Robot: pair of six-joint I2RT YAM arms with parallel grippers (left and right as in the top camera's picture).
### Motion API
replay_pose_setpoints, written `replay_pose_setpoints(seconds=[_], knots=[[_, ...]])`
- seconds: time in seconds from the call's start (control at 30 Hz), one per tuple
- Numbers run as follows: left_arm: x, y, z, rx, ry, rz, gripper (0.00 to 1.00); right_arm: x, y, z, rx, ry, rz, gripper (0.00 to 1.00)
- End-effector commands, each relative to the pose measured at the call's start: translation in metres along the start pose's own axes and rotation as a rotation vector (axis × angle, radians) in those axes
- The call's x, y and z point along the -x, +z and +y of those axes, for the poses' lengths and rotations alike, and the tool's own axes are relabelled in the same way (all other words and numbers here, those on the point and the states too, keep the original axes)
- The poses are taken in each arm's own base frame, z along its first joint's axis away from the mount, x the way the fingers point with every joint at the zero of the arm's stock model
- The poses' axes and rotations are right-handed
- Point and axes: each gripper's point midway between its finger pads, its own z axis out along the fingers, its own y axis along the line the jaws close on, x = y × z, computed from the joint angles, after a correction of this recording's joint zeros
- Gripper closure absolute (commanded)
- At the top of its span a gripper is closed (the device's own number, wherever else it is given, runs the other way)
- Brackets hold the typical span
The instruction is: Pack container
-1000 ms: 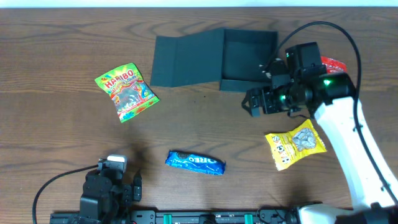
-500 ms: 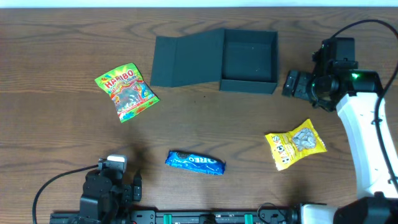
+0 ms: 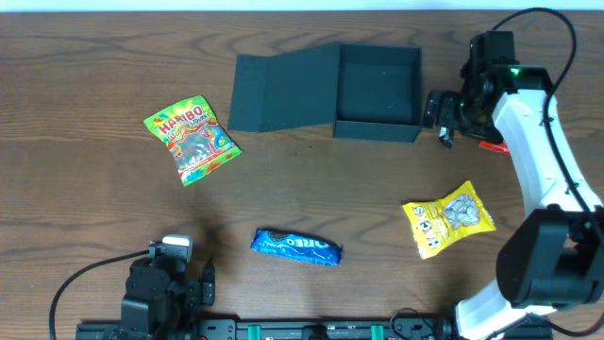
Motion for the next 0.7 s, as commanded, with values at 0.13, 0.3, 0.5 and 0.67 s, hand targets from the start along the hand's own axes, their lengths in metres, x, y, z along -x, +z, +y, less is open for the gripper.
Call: replay_pose_setpoints(seconds=[0.13, 0.3, 0.5, 0.67], knots=[[-0.016, 0.005, 0.002, 0.011, 0.007, 0.055, 0.05, 0.004, -0.009, -0.028, 0.035, 0.006, 0.016, 0.01], [-0.016, 0.005, 0.002, 0.011, 0.007, 0.055, 0.05, 0.002, -0.009, -0.060, 0.092, 0.002, 0.040, 0.01], [-0.016, 0.005, 0.002, 0.011, 0.007, 0.055, 0.05, 0.009, -0.010, -0.102, 0.064, 0.107, 0.011, 0.01], [-0.016, 0.005, 0.002, 0.011, 0.007, 0.055, 0.05, 0.001, -0.011, -0.095, 0.119, 0.085, 0.044, 0.01]])
